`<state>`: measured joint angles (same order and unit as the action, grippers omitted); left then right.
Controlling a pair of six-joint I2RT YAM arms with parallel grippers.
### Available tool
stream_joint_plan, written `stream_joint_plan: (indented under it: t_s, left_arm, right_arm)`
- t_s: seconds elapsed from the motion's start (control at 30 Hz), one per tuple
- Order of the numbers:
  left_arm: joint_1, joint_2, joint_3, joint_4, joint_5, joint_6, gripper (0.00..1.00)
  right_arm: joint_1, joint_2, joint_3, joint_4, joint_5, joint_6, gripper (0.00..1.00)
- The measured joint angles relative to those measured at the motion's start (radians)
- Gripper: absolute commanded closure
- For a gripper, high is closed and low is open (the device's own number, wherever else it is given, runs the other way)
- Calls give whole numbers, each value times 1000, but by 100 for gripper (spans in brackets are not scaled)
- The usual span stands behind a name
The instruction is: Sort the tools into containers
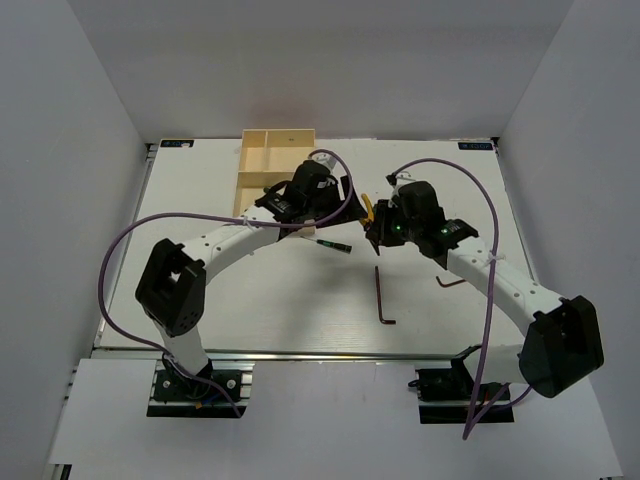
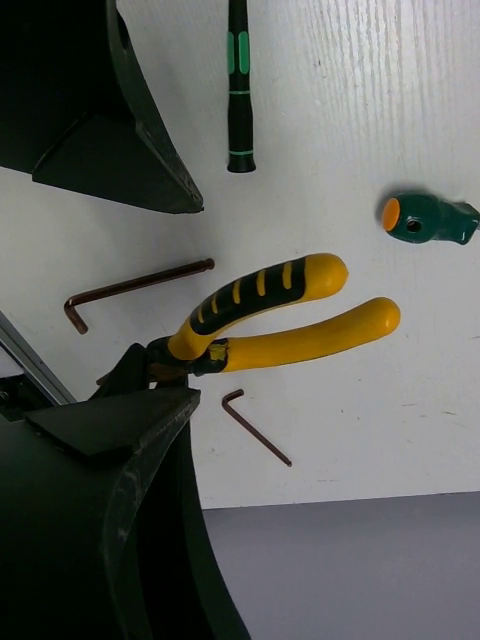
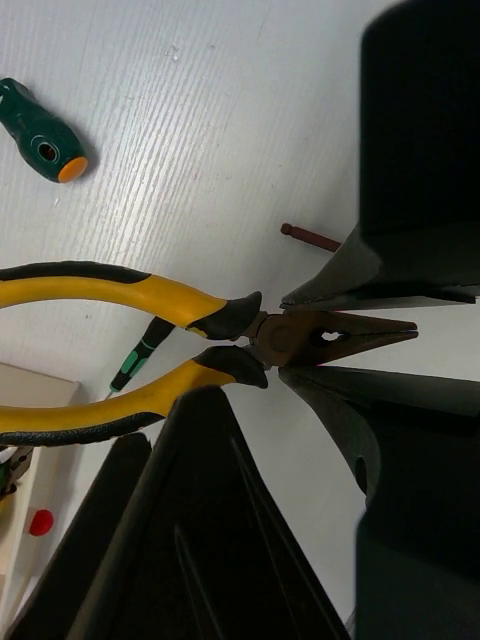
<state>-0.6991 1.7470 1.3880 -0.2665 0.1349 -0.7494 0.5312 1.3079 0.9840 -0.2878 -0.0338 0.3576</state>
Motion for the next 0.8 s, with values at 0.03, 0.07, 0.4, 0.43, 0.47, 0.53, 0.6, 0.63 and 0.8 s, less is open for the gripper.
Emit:
stream_joint_plan:
  t_s: [0.03,0.07,0.4,0.43,0.47,0.53,0.6,0.63,0.8]
  left_arm:
    - [-2,6,4,0,-3,-2,21]
    - [-3,12,8,0,-5,-3,22]
    - [-4,47,27,20,-15,-33,67]
    - [-4,47,26,36,-9,-44,77]
    - [-4,44,25,55,-1,-61,82]
    - [-11,34,11,98,9,-65,96]
    - [-10,25,-16,130,10,-72,100]
    - [-8,23,-28,143,14,-77,100]
    - [2,6,-86,193,32,-108,100]
  right_arm:
    - [2,-2,0,0,-2,0,100]
    - [4,-5,0,1,-4,0,100]
    - [25,-21,0,15,-34,-11,100]
    - [27,-21,-2,13,-34,-10,100]
    - [27,-21,-6,16,-34,-8,100]
    - [30,-21,-16,29,-33,-4,100]
    - [30,-24,-19,27,-35,-4,99]
    - [31,-24,-20,27,-33,-5,89]
    - [35,-26,-33,28,-32,-3,65]
